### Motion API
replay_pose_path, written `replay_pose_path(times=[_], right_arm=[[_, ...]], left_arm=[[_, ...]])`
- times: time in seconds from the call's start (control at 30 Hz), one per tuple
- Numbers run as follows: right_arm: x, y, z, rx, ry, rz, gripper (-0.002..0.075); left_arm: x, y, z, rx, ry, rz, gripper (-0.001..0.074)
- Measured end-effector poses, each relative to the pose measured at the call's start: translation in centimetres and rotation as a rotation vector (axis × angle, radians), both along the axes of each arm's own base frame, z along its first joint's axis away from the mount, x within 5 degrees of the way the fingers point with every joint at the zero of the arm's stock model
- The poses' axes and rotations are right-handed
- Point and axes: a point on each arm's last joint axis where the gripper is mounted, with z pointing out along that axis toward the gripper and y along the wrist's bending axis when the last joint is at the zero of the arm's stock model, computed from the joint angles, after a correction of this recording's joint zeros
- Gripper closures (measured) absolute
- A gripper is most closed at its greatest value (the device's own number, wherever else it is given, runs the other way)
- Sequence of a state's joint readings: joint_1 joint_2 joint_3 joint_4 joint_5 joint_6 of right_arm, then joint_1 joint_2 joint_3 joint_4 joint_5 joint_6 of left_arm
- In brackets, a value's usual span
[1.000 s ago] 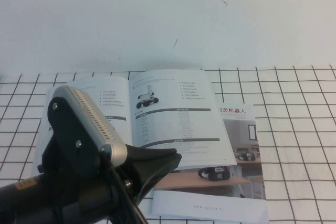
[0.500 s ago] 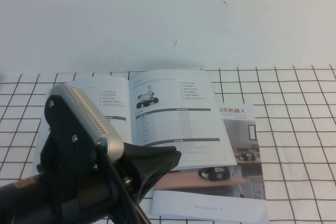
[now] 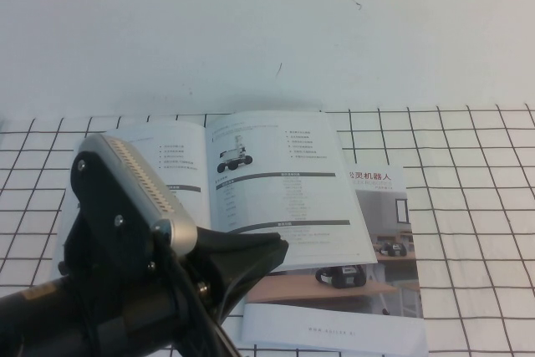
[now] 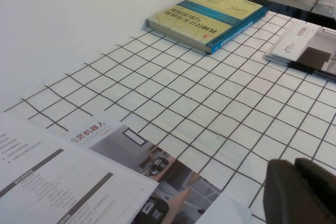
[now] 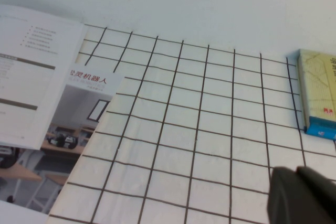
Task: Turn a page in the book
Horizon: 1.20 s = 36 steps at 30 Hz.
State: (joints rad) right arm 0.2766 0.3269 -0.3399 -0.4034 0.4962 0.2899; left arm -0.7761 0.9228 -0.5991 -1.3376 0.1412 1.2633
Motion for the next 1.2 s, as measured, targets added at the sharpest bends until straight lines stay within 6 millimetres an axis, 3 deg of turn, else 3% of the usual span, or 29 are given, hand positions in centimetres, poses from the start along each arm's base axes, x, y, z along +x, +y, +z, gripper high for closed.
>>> replay_pose_path(times=[0.5,0.67,0.8,0.93,1.2], right_arm=[[0.0,0.0,0.0,0.002,0.0,-0.001,0.0725],[0.0,0.0,0.0,0.002,-0.001,-0.001,0.0725],[0.0,0.0,0.0,0.002,-0.001,-0.001,0.0725],[0.0,0.0,0.0,0.002,-0.001,-0.001,0.0725],[0.0,0.0,0.0,0.002,-0.001,-0.001,0.0725]], left_arm=[[0.0,0.0,0.2,-0.079,0.076,0.03,0.0738],[-0.7,0.7,0.9,-0.027,-0.036,0.006,0.0738],[-1.9,2.7,1.7,-0.001,-0.158,0.034,0.0738],[-3.1,5.7,1.3,-0.002,-0.222,0.138,0.0738],[-5.8,11.4,-3.9,-0.027,-0.262,0.493,0.0738]])
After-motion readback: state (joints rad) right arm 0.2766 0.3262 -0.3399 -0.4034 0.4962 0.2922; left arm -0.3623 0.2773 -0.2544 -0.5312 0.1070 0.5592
